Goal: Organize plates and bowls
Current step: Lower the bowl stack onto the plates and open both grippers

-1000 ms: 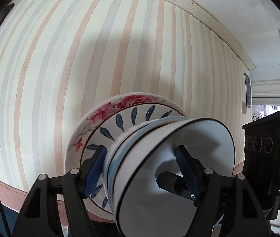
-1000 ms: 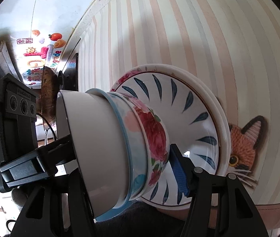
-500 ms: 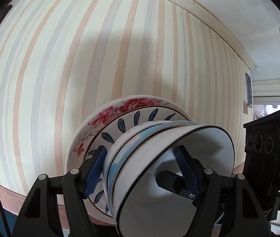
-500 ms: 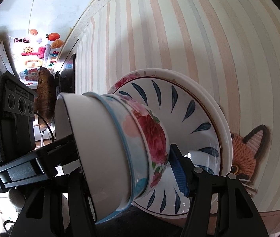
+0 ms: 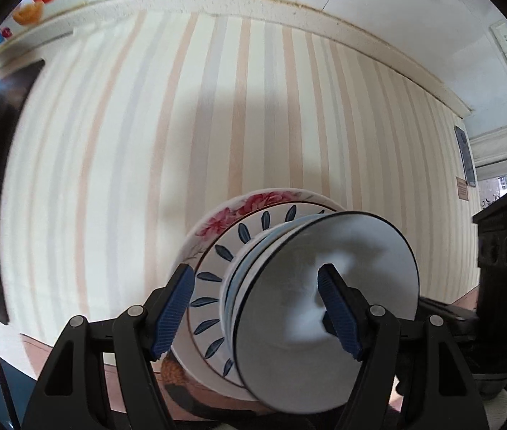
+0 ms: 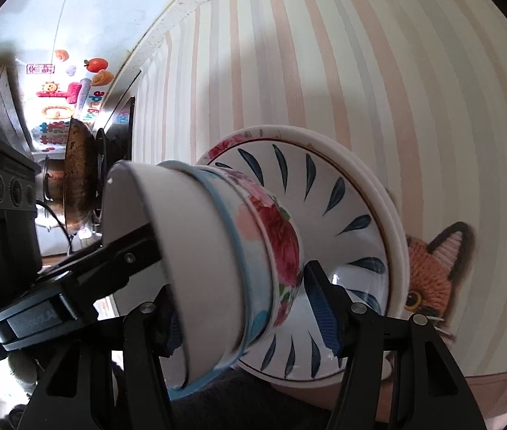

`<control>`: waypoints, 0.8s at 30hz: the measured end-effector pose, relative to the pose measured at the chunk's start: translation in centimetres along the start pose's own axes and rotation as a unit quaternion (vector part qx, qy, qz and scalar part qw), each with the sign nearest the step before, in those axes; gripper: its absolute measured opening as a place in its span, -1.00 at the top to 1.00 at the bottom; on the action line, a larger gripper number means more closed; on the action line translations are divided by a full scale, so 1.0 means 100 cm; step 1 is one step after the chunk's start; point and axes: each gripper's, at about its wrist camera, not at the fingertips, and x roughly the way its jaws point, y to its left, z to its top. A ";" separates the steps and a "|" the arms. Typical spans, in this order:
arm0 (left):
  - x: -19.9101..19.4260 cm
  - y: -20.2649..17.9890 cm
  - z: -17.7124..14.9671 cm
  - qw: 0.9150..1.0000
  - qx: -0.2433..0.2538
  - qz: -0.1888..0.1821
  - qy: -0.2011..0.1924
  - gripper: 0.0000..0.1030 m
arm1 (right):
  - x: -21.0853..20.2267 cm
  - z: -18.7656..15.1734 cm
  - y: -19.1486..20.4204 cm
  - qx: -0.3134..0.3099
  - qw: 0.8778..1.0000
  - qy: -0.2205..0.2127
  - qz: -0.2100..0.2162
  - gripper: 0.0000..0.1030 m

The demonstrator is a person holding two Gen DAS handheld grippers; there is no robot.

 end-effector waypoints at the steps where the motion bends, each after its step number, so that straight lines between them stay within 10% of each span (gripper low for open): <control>1: -0.004 0.001 -0.002 1.000 0.003 0.006 -0.005 -0.36 | -0.004 -0.002 0.002 -0.004 1.000 -0.003 -0.009 -0.22; 15: -0.067 -0.003 -0.034 0.991 0.035 0.063 -0.117 -0.77 | -0.085 -0.053 0.048 -0.043 0.981 -0.143 -0.122 -0.89; 24: -0.117 -0.007 -0.064 0.978 0.035 0.072 -0.192 -0.95 | -0.120 -0.094 0.080 -0.072 0.954 -0.214 -0.196 -0.97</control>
